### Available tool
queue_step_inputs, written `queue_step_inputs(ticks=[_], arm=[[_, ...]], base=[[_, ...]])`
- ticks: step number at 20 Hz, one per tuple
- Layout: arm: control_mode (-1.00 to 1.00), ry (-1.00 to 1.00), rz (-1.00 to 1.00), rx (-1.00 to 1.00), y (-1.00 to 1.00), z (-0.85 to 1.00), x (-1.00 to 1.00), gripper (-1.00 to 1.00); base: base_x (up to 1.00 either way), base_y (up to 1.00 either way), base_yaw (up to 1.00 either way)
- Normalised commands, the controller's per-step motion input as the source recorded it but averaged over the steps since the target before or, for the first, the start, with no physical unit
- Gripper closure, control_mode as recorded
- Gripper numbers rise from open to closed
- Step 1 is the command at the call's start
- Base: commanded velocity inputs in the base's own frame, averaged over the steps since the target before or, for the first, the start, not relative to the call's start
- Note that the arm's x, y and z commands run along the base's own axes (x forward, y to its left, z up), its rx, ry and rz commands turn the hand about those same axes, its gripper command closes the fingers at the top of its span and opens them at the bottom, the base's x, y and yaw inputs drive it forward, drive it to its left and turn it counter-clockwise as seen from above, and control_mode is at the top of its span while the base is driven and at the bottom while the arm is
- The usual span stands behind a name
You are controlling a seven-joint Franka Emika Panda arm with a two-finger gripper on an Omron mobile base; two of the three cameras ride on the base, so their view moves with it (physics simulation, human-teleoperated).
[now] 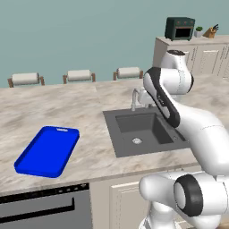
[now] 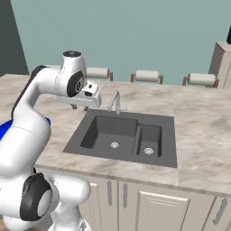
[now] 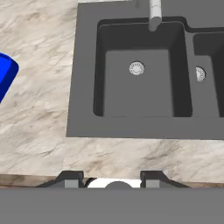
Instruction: Place the bowl with cake and the cupcake onto the tray.
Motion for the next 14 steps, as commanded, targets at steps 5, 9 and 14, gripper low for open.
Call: queue_step_inputs(ticks=[5, 9, 14], arm=[[-1.00, -0.01, 0.02, -0.03, 0.00, -0.12, -0.28, -1.00], [-1.00, -0.05, 0.06, -0.03, 0.00, -0.20, -0.63, -1.00], [-1.00, -0.12, 0.09, 0.00, -0.01, -0.09, -0.78, -1.00]], base=[[0.00, 0.00, 0.00], [0.00, 0.00, 0.00], [0.00, 0.00, 0.00]])
